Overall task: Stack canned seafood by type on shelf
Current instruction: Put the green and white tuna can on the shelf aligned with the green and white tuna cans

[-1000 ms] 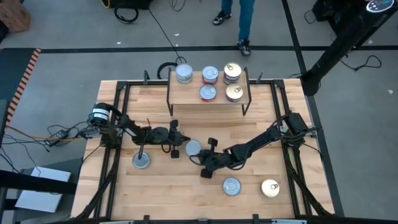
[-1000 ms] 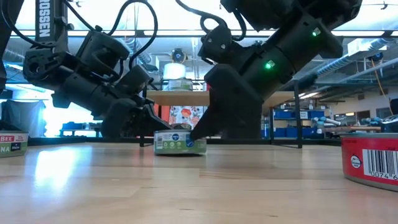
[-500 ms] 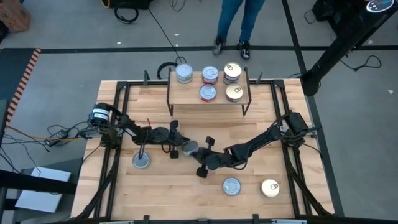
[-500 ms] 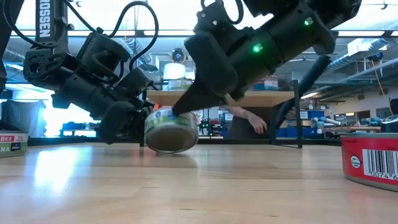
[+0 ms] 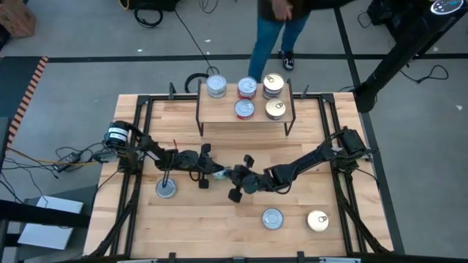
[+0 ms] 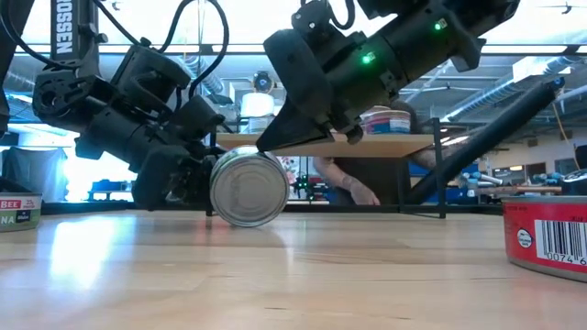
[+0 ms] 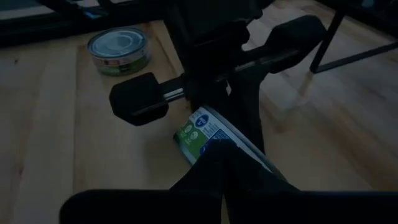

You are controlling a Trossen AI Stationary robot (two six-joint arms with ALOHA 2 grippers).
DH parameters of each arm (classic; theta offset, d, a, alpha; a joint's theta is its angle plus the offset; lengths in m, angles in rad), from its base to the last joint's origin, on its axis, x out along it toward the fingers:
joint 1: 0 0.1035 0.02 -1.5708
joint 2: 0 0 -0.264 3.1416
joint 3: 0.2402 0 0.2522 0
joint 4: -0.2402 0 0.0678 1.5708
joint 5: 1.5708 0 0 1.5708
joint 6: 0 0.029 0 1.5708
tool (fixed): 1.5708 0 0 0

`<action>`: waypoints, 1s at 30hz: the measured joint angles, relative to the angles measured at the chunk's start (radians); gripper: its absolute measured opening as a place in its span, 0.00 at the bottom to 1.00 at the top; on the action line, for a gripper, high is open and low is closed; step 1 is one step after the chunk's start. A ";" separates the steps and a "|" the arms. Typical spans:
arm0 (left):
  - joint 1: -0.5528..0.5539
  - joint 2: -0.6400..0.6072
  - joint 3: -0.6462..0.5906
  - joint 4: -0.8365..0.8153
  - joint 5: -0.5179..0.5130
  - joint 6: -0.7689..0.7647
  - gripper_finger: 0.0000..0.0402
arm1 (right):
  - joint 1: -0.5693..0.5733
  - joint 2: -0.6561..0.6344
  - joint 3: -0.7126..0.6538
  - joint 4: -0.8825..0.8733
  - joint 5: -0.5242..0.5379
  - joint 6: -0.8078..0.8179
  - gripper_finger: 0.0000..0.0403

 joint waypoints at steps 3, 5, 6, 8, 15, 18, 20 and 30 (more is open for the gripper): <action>0.000 0.000 0.000 -0.001 0.002 0.001 0.01 | -0.009 -0.003 0.000 -0.012 -0.011 0.031 0.02; 0.000 0.000 0.000 -0.005 0.002 0.002 0.01 | -0.012 -0.003 0.001 -0.011 -0.015 0.038 0.02; 0.000 0.000 0.000 -0.007 0.002 0.002 0.01 | -0.013 -0.003 0.001 -0.010 -0.016 0.039 0.02; 0.000 0.000 0.000 -0.009 0.002 0.007 0.01 | -0.016 -0.003 0.001 -0.011 -0.019 0.047 0.02; 0.000 0.000 0.000 -0.028 0.002 0.023 0.01 | -0.037 -0.001 0.082 -0.161 -0.026 0.099 0.03; 0.000 -0.010 -0.001 -0.059 0.001 0.023 0.01 | -0.048 0.000 0.122 -0.257 -0.029 0.120 0.03; 0.000 -0.032 -0.002 -0.090 -0.004 0.025 0.01 | -0.055 0.000 0.128 -0.276 -0.030 0.120 0.03; 0.001 -0.190 -0.072 -0.200 -0.137 0.006 0.01 | -0.078 0.001 0.129 -0.286 -0.041 0.117 0.03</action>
